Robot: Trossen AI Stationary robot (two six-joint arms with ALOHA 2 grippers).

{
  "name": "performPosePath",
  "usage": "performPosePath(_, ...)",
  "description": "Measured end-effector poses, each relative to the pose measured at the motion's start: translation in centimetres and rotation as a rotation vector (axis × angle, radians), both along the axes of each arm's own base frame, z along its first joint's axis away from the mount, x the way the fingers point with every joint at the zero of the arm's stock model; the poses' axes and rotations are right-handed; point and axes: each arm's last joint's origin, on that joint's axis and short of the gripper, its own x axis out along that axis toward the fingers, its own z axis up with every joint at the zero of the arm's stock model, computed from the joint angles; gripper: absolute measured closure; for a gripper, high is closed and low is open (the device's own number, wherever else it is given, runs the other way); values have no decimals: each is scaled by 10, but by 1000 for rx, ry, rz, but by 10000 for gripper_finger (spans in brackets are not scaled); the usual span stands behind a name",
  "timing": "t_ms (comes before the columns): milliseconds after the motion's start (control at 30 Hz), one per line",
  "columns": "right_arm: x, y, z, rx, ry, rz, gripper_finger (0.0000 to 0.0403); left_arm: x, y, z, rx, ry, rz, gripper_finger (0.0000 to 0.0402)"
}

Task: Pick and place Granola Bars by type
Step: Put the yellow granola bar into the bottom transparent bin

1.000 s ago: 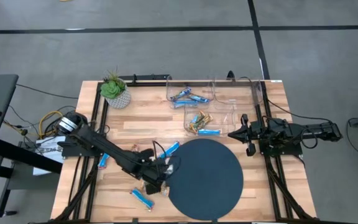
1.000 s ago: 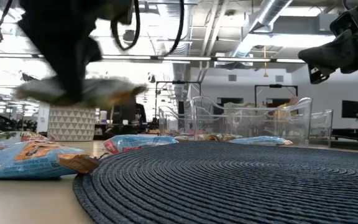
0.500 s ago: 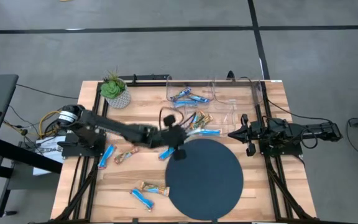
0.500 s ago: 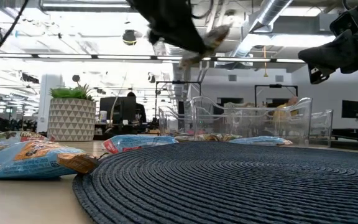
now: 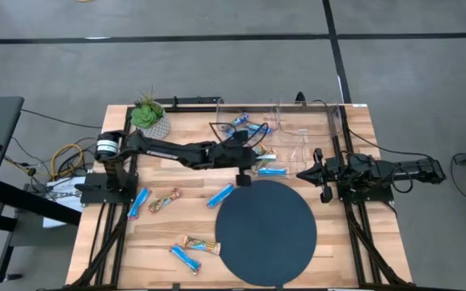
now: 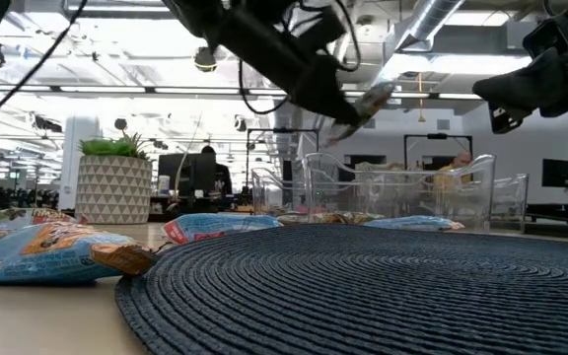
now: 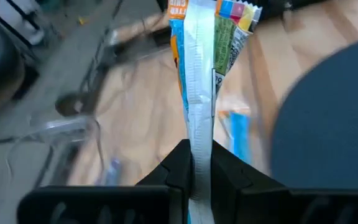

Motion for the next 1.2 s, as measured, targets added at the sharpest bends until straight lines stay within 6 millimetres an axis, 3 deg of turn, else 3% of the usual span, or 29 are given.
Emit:
performPosePath(300, 1, 0, -1, -1, 12, 1, 403, 7, 19, -11, 6, 73, 24, 335)
performPosePath(633, 1, 0, -1, -1, 13, 1, 403, 6, 13, -13, -22, 96, 40, 219)
performPosePath(733, 1, 0, -1, -1, 13, 1, 403, 7, -3, -12, -11, 91, 11, 202)
performPosePath(933, 1, 0, -1, -1, 14, 1, 403, 1, -53, 0, 63, 105, -117, 203)
performPosePath(1200, 1, 0, -1, -1, 14, 1, 403, -36, -133, 7, 28, 274, -256, 220)
